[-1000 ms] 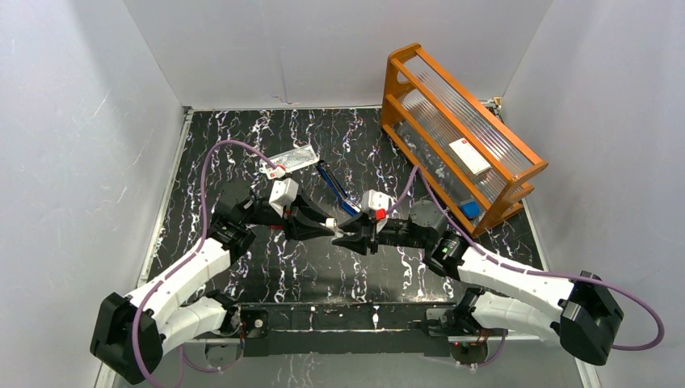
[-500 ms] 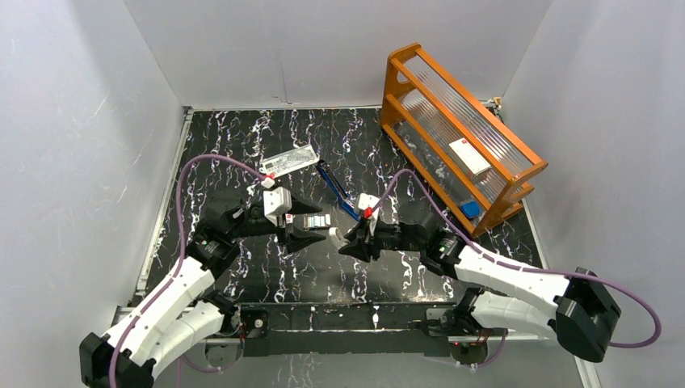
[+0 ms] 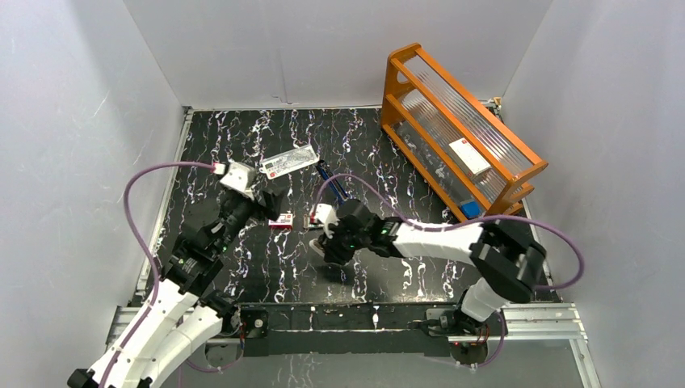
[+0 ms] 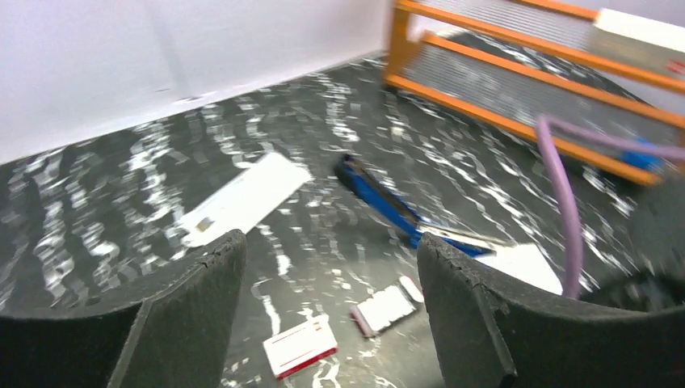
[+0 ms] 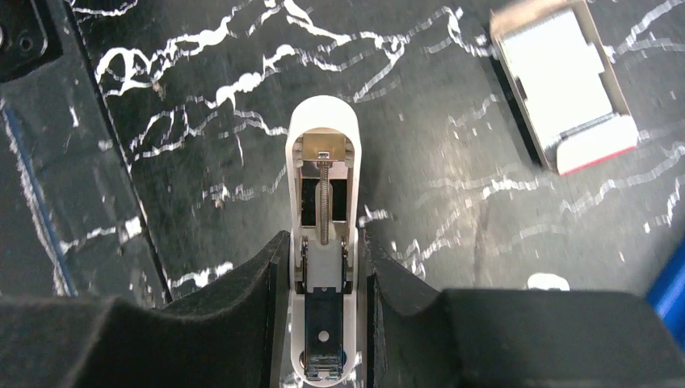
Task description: Load the staples into the stapler
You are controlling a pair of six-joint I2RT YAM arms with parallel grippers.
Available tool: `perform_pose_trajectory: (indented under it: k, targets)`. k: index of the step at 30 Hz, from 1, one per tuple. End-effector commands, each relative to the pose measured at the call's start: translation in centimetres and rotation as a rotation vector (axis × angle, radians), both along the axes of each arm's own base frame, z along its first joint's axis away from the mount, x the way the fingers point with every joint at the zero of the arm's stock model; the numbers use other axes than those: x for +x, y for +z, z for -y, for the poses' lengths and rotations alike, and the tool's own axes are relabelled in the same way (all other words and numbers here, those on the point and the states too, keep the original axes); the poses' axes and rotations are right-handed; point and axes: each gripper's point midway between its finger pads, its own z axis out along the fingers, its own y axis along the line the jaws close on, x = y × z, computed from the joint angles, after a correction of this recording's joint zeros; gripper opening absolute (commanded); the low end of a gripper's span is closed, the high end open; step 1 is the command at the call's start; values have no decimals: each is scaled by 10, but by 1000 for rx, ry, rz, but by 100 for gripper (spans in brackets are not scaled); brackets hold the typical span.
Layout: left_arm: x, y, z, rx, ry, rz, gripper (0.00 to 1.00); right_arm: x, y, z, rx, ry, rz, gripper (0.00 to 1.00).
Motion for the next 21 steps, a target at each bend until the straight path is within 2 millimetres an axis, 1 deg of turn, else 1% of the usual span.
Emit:
perform_pose_trajectory:
  k: [1, 2, 3, 4, 5, 6, 7, 8, 9, 11, 13, 16, 18, 21]
  targets:
    - [14, 29, -71, -96, 415, 30, 75, 12, 3, -37, -26, 23, 53, 22]
    - [13, 33, -79, -112, 460, 38, 75, 15, -4, -39, -59, 16, 50, 21]
    - [12, 37, -98, -130, 562, 38, 75, 20, -10, -40, -94, 6, 53, 21]
    - [10, 45, -109, -171, 630, 31, 75, 24, -16, -42, -126, -3, 56, 21]
    - [5, 50, -137, -217, 796, 27, 75, 28, -20, -43, -151, -7, 58, 20]
    - [-1, 58, -153, -249, 893, 27, 75, 30, -22, -45, -163, -7, 57, 20]
    - [-4, 64, -161, -263, 941, 25, 76, 31, -23, -47, -164, -5, 55, 20]
    - [-5, 70, -162, -258, 948, 25, 76, 31, -24, -50, -159, 0, 55, 20]
    - [-4, 76, -159, -251, 924, 26, 77, 32, -24, -51, -158, 0, 60, 20]
    - [1, 76, -147, -222, 858, 14, 77, 33, -26, -51, -166, -2, 67, 20]
    - [7, 69, -135, -192, 804, -6, 77, 34, -28, -51, -169, 7, 73, 21]
    - [14, 59, -128, -180, 788, -33, 78, 33, -32, -50, -179, 21, 72, 22]
    - [18, 55, -124, -173, 778, -44, 78, 33, -34, -50, -193, 20, 67, 22]
    - [24, 52, -114, -107, 723, -56, 78, 39, -37, -48, -224, -17, 68, 23]
